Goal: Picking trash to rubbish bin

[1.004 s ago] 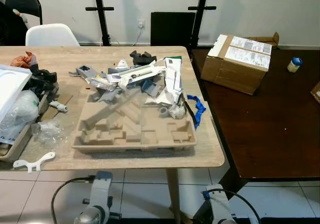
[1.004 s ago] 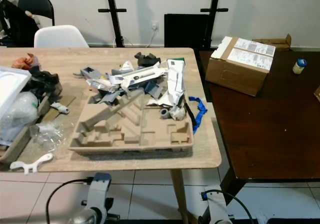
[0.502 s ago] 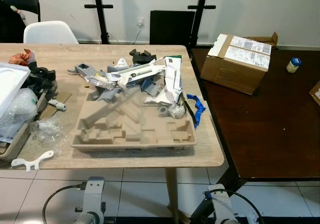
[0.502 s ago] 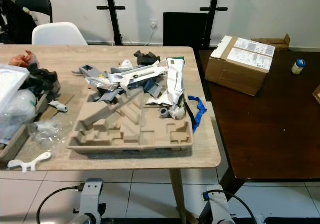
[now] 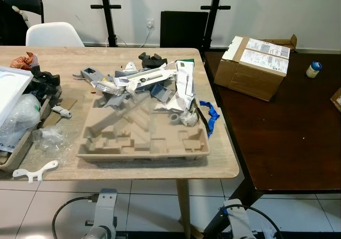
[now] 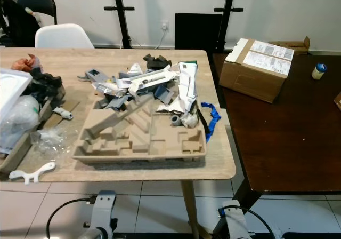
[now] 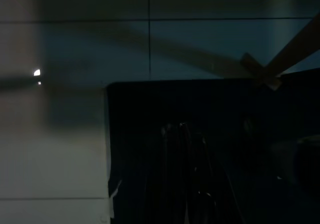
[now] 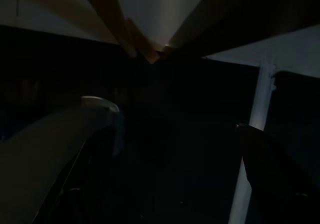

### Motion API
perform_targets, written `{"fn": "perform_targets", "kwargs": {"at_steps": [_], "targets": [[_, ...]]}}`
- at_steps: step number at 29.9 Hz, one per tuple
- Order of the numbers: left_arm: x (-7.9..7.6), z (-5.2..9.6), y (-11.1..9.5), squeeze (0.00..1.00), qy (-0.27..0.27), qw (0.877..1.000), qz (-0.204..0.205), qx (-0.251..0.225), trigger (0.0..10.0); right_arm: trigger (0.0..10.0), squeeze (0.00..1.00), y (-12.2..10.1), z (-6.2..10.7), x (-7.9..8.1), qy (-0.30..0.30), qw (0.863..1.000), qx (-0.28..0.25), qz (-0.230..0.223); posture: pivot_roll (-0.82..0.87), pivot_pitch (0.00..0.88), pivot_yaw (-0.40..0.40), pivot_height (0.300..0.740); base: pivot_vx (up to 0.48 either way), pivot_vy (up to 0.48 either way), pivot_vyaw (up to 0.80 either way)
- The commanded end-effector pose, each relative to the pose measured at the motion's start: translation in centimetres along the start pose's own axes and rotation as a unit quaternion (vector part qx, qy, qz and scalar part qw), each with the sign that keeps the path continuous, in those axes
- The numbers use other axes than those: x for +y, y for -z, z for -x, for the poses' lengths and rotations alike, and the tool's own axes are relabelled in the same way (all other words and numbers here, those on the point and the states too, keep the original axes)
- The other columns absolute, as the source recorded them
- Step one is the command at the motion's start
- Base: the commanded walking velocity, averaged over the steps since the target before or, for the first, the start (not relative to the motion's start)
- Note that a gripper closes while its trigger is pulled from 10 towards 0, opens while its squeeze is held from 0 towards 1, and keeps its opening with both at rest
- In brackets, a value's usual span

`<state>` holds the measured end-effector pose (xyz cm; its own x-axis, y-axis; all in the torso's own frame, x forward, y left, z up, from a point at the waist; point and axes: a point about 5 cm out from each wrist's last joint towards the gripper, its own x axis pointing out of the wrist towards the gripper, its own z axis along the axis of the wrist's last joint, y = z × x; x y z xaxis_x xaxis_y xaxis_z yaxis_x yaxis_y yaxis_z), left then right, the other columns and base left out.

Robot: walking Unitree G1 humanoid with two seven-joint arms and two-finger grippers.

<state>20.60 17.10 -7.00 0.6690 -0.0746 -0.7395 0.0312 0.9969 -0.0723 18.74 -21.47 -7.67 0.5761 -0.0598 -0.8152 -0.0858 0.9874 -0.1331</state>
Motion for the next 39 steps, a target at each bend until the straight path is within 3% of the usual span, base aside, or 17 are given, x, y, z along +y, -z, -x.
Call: {"fn": "perform_targets", "kwargs": {"at_steps": [1, 6, 12, 26, 39], "targets": [[1.2, 0.4, 1.2, 0.00, -0.025, 0.999, 0.017, 0.017, 10.0, 10.0, 0.00, 0.8, 0.1, -0.1, 0.003, 1.000, 0.017, -0.007, -0.06, 0.073, -0.018, 0.740, 0.000, 0.000, 0.00], [1.7, 0.6, 1.4, 0.00, -0.033, 0.999, 0.032, 0.021, 10.0, 10.0, 0.00, 0.4, 0.0, 0.0, 0.004, 1.000, 0.008, -0.021, -0.07, 0.086, 0.008, 0.740, 0.000, 0.000, 0.00], [2.0, 0.6, 1.7, 0.00, -0.029, 0.999, 0.013, 0.034, 10.0, 10.0, 0.00, 0.0, -0.1, 0.5, -0.004, 1.000, 0.009, -0.013, -0.08, 0.072, 0.029, 0.740, 0.000, 0.000, 0.00], [2.6, 0.7, 1.8, 0.00, -0.038, 0.998, 0.014, 0.039, 10.0, 10.0, 0.00, 0.8, 0.0, 0.1, 0.002, 1.000, 0.024, -0.016, -0.07, 0.027, 0.010, 0.740, 0.000, 0.000, 0.00], [2.2, 0.7, 2.0, 0.00, -0.028, 0.999, 0.005, 0.044, 10.0, 10.0, 0.00, 0.2, 0.0, -0.6, 0.004, 1.000, 0.019, -0.009, -0.08, 0.019, -0.006, 0.740, 0.000, 0.000, 0.00]]}}
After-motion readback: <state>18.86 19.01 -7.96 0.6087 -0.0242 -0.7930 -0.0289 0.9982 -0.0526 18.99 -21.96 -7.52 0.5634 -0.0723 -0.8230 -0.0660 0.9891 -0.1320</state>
